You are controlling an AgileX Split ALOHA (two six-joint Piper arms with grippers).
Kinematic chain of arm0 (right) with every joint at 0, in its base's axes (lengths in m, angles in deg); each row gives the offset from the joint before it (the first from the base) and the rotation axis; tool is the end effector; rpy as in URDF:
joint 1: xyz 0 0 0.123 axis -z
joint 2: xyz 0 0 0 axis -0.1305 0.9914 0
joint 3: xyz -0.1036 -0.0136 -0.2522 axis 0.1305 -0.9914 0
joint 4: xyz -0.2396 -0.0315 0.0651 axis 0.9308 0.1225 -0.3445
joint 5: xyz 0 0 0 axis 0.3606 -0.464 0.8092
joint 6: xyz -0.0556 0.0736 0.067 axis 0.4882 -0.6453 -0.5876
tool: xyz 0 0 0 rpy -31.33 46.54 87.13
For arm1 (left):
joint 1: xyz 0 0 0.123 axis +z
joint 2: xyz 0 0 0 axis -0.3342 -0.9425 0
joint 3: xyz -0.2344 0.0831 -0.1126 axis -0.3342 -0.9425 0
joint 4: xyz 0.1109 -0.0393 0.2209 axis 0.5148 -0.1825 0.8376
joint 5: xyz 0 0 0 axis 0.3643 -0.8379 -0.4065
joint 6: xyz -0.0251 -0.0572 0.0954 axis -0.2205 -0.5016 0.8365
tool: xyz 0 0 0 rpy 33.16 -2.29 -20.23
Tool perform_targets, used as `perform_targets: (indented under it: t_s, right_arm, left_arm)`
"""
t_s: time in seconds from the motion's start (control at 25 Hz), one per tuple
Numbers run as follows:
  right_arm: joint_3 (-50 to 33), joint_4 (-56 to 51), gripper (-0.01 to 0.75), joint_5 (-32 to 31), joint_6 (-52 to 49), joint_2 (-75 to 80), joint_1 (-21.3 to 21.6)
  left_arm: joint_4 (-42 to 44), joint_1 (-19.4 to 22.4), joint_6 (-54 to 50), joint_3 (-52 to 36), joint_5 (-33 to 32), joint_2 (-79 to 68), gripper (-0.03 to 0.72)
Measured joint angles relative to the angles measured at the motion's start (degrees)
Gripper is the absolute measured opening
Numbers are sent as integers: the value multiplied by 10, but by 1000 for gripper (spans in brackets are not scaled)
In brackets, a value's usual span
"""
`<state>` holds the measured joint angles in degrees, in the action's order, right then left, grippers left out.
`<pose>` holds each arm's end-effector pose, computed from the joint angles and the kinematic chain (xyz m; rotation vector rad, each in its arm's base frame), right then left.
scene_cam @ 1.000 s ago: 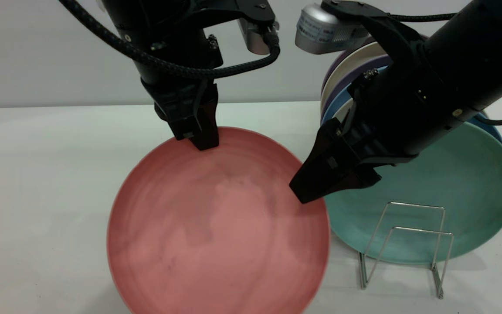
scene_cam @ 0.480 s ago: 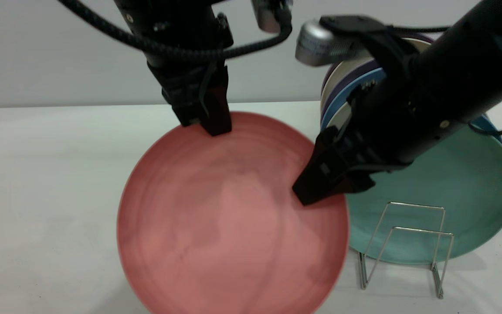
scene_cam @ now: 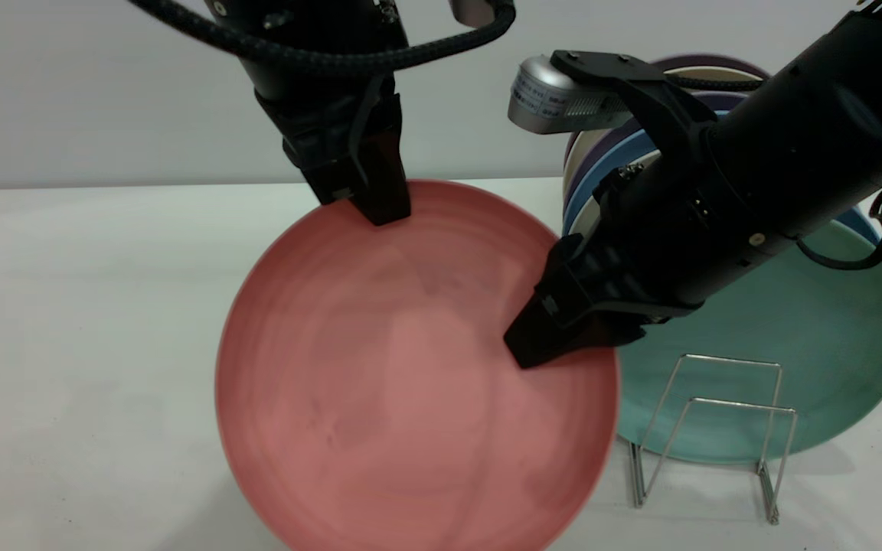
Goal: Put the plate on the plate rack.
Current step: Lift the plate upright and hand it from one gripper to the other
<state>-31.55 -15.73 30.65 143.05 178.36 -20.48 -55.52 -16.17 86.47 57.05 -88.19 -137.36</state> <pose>0.2720 0.1955 0.1137 -0.8975 2.4112 0.6663 0.3142 -0.2376 0.1933 1.7207 2.0609 -0.0749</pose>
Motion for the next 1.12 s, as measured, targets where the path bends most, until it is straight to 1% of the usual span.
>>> perform_targets:
  t_s: [0.04,0.28,0.36,0.44,0.48,0.56,0.68,0.76,0.8,0.88,0.92,1.04,1.12]
  right_arm:
    - [0,1,86,-2,2,0,0]
    - [0,6,82,-12,3,0,-1]
    - [0,9,82,-15,6,0,-1]
    - [0,11,82,-18,10,0,-3]
    - [0,11,82,-18,12,0,-4]
    - [0,11,82,-18,12,0,-5]
    - [0,11,82,-12,12,0,-5]
    - [0,12,81,-7,12,0,-4]
    - [0,14,81,-5,12,0,-4]
    - [0,23,81,-4,9,0,-4]
    - [0,26,81,-4,8,0,-4]
    - [0,44,81,0,-4,0,-4]
    - [0,57,81,2,-13,0,-4]
  left_arm:
    - [1,0,2,0,-4,0,30]
    - [3,0,2,0,-31,0,49]
    - [2,0,0,0,-45,0,78]
    - [0,0,-3,0,-60,1,137]
    - [-1,0,-3,0,-67,1,189]
    - [-3,0,-8,0,-80,1,317]
    - [3,1,-50,0,-92,1,536]
    - [23,5,-100,0,-98,2,635]
    - [35,8,-121,0,-100,2,671]
    - [66,20,-163,0,-107,2,704]
    - [81,31,-186,0,-110,2,707]
    - [101,68,-241,0,-114,3,690]
    - [101,95,-265,0,-113,8,657]
